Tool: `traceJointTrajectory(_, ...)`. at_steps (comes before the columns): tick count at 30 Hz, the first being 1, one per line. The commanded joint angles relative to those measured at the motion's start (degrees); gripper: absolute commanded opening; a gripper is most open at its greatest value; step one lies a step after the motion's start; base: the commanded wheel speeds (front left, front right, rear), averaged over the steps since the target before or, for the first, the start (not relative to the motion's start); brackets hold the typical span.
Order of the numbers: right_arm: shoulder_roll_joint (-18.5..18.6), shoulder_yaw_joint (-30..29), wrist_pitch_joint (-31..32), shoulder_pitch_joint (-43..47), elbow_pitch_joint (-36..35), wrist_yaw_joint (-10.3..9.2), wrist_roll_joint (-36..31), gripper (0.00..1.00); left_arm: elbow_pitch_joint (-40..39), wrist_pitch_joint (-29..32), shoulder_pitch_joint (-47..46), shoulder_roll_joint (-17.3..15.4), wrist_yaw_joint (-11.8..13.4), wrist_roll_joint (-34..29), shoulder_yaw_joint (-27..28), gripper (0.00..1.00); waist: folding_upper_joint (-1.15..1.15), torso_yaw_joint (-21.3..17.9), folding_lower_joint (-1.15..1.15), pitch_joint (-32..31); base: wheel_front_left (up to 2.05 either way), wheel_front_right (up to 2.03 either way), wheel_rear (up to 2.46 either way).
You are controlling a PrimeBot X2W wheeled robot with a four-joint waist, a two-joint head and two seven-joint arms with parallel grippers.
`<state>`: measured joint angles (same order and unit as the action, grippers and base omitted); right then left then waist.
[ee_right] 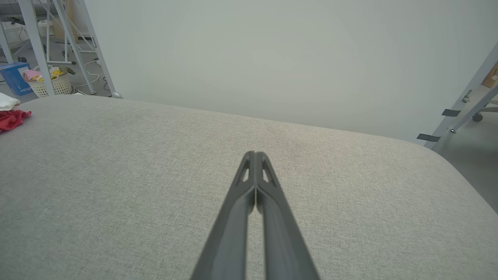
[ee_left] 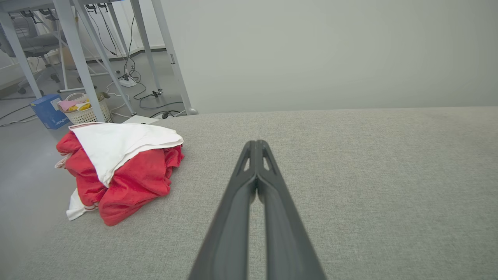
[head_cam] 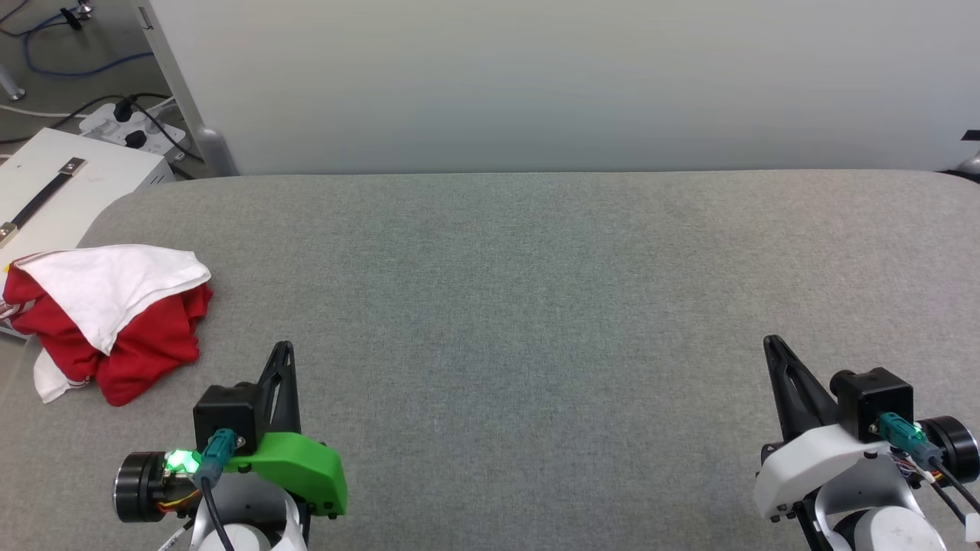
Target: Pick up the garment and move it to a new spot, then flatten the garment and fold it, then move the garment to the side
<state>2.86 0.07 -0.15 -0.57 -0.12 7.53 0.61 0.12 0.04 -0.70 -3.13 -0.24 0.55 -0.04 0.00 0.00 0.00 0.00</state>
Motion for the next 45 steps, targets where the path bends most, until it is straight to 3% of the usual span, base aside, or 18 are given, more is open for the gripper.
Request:
traceJointTrajectory(1, 0.0, -0.1, 0.1, 0.6, 0.1, -0.04, -0.6, 0.00, -0.1, 0.0, 0.7, 0.2, 0.2, -0.6, 0.0, 0.00, 0.00, 0.0, 0.00, 0.0, 0.00, 0.00, 0.00)
traceJointTrajectory(44, 0.0, -0.1, 0.1, 0.6, 0.1, -0.04, -0.6, 0.00, -0.1, 0.0, 0.7, 0.2, 0.2, -0.6, 0.0, 0.00, 0.00, 0.0, 0.00, 0.0, 0.00, 0.00, 0.00)
traceJointTrajectory(45, 0.0, 0.0, 0.0, 0.0, 0.0, 0.00, 0.1, 1.00, 0.0, 0.0, 0.0, 0.0, 0.0, 0.0, 0.0, 1.00, 0.00, 0.0, 0.00, 0.0, 0.00, 0.00, 0.00)
